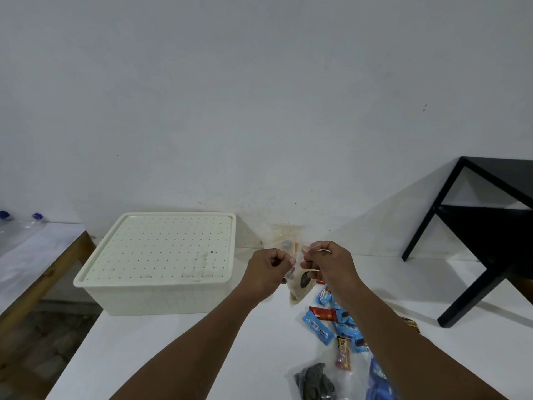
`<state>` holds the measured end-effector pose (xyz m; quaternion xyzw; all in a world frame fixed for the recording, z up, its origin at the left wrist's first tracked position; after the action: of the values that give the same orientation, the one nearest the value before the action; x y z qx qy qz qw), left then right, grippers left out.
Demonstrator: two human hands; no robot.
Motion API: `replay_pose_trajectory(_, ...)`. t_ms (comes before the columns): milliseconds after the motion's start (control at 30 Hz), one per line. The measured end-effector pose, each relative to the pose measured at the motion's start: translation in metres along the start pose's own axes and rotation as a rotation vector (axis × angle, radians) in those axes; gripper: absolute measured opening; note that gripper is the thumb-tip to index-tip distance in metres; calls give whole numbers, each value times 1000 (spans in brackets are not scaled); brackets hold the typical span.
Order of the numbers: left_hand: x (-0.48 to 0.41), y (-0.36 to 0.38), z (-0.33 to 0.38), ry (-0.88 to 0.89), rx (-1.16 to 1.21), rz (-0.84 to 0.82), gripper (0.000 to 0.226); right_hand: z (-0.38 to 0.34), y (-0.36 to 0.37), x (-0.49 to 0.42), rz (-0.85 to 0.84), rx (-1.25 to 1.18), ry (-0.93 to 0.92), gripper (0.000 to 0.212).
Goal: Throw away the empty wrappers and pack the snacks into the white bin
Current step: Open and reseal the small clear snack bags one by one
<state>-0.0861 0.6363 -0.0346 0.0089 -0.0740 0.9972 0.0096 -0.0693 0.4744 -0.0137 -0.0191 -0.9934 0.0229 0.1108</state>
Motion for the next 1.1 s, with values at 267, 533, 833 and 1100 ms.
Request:
replay_pose_trajectory(267,0,4,1,-1,-91,75,18,4,-4,2,-53,16,-28,24)
replay_pose_trajectory(533,-6,1,-9,-45,-41,39,17,14,-6,-8,-28,25,-7,26)
replay_pose_trajectory(833,-8,-1,-55,-48,-107,65,25,51,-9,-34,90,-181,228,26)
replay_pose_trajectory(1100,-40,9,-100,-93,-208,-38,27,70,-4,-82,67,-120,293,31)
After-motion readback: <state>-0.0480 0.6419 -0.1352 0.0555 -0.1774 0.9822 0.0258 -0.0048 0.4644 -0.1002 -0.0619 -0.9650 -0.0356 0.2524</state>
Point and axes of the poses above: each hand's wrist, its own x-axis away from the middle knuckle, its own y-axis out of the palm, z = x × y, the point moved 1 cm from there along -x, towards the middle knuckle, and after that the axes turned 5 degrees about x, right-handed, at the moved point
